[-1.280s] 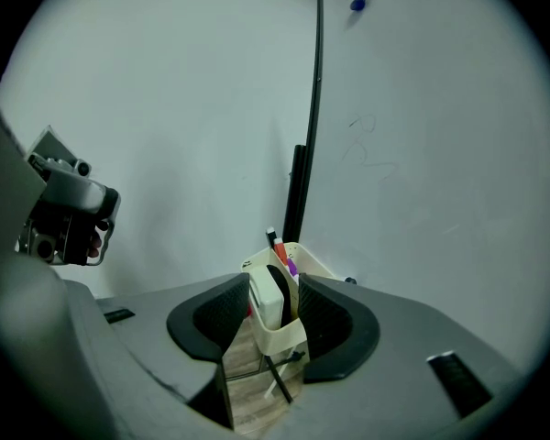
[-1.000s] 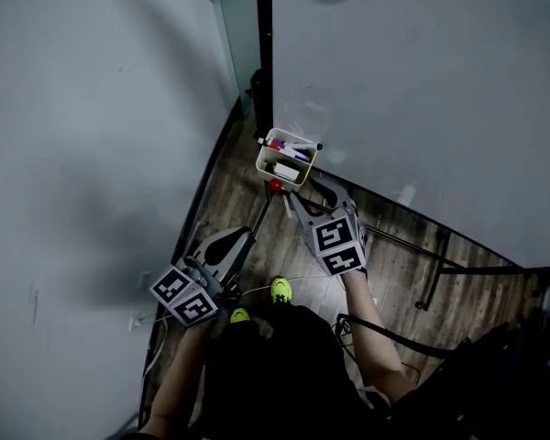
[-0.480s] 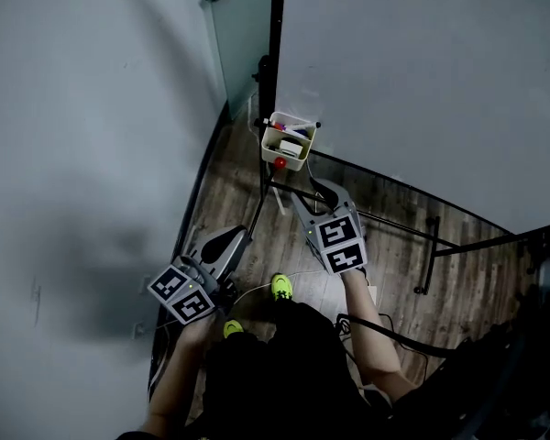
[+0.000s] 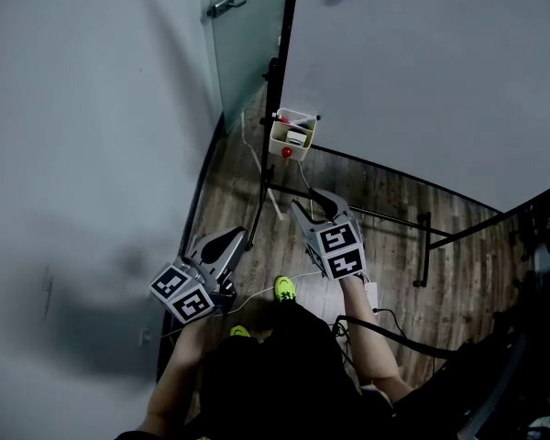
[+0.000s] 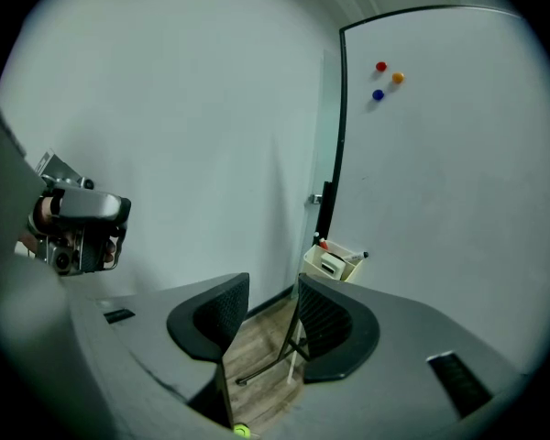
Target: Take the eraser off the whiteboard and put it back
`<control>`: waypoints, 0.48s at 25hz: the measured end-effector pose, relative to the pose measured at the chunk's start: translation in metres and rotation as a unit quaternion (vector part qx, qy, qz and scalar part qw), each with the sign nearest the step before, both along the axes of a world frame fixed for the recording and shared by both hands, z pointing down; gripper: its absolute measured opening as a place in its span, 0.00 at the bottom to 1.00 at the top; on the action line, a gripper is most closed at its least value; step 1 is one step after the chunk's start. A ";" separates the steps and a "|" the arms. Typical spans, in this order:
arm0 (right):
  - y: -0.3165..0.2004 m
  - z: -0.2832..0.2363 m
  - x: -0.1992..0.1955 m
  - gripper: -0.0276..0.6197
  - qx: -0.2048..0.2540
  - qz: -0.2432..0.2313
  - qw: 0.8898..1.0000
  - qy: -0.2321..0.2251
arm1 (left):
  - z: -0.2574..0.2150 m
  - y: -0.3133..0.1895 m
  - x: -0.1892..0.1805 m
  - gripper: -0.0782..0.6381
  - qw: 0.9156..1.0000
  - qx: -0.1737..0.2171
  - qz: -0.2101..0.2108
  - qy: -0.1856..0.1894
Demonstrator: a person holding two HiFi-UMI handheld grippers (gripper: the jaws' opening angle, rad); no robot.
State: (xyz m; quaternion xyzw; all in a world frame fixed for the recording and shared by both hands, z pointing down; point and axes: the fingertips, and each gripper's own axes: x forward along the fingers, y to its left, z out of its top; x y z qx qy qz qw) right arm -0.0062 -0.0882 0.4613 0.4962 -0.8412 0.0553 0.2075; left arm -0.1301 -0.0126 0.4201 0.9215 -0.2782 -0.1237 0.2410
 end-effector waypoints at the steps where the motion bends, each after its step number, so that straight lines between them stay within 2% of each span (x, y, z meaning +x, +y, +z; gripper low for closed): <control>1: 0.007 -0.004 -0.003 0.30 0.005 0.004 1.000 -0.001 | -0.002 0.006 -0.003 0.14 1.000 0.003 0.005 0.001; 12: 0.102 -0.025 -0.044 0.30 0.025 0.050 0.998 -0.024 | -0.019 0.084 -0.036 0.14 0.998 0.024 0.055 0.013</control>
